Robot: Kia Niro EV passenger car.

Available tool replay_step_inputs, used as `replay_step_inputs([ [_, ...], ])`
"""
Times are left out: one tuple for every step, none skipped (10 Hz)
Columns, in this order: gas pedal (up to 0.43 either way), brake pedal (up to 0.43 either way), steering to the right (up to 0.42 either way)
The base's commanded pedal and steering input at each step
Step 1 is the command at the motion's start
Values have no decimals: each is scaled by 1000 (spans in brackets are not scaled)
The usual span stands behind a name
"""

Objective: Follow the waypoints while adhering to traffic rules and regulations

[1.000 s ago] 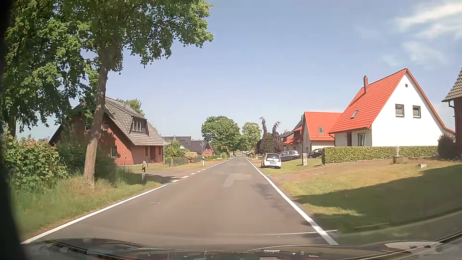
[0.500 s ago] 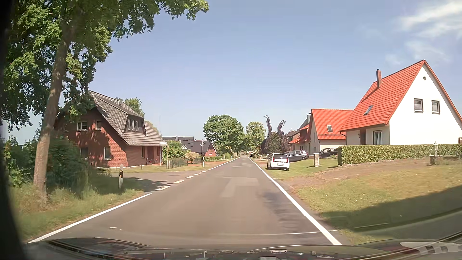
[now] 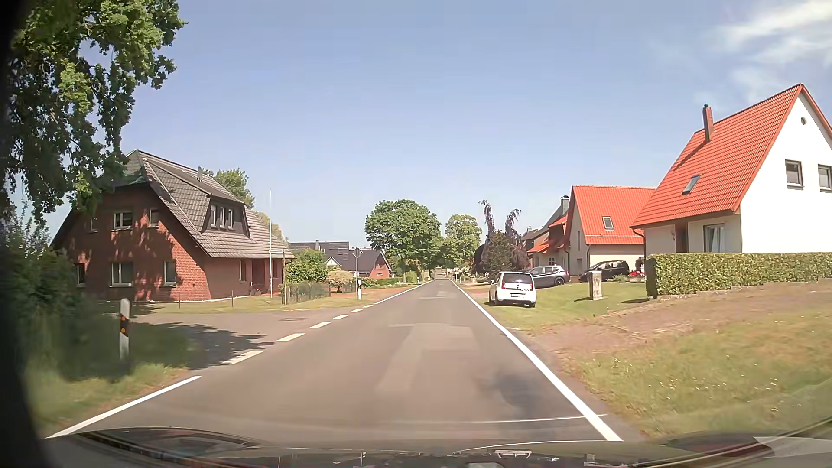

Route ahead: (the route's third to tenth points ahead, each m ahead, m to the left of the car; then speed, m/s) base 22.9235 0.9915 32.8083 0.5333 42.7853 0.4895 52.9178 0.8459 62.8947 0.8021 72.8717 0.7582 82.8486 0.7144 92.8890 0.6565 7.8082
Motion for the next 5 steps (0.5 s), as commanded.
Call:
replay_step_inputs([
  [350,0,-9],
  [350,0,-7],
  [331,0,-6],
  [319,0,-5],
  [319,0,-3],
])
